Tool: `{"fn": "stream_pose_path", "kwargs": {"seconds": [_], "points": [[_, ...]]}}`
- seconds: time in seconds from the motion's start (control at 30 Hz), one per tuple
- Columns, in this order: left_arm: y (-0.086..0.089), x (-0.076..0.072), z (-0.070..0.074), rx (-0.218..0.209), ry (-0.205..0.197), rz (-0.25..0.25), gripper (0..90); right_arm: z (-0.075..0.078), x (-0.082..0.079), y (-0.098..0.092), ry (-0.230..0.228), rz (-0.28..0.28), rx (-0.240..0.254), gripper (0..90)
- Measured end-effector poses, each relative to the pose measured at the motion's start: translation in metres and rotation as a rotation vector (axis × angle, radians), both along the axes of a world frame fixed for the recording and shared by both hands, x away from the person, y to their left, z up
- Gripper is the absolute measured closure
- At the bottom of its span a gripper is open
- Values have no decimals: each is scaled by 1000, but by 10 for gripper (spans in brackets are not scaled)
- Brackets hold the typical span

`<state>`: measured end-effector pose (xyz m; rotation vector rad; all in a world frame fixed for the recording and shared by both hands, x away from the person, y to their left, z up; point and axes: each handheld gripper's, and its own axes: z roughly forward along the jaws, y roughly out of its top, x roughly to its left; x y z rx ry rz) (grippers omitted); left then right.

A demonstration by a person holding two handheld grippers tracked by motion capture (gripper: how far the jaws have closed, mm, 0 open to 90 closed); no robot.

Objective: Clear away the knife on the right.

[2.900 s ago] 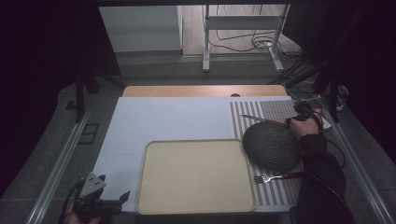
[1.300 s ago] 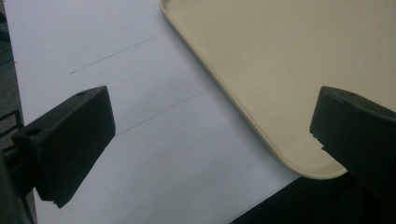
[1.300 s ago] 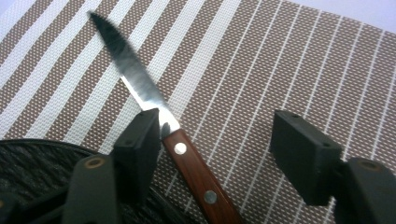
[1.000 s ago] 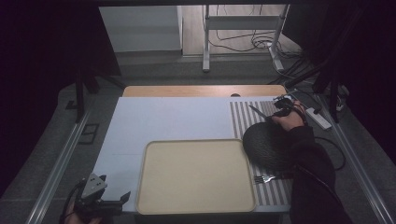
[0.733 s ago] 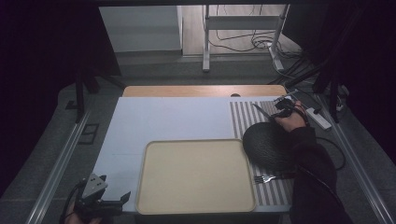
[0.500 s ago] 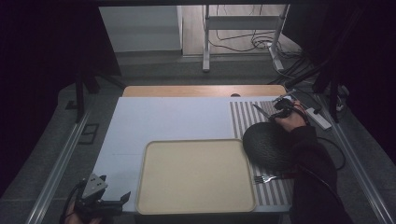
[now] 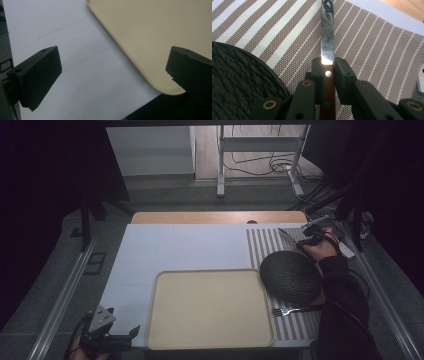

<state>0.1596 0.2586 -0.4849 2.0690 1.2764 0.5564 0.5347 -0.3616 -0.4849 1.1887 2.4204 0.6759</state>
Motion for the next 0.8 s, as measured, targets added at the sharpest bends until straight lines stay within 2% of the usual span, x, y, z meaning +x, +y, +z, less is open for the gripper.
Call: {"fn": "stream_pose_path", "kwargs": {"seconds": [0.17,0.33,0.7,0.8], "points": [[0,0,0,1,0,0,0,10,-6,-5,-4,-10,4,785],[0,0,0,2,0,-1,0,21,-19,-6,-3,-17,13,785],[0,0,0,4,0,0,0,25,-46,2,14,-26,49,784],[0,0,0,2,-1,0,0,25,-59,10,15,-21,54,784]]}}
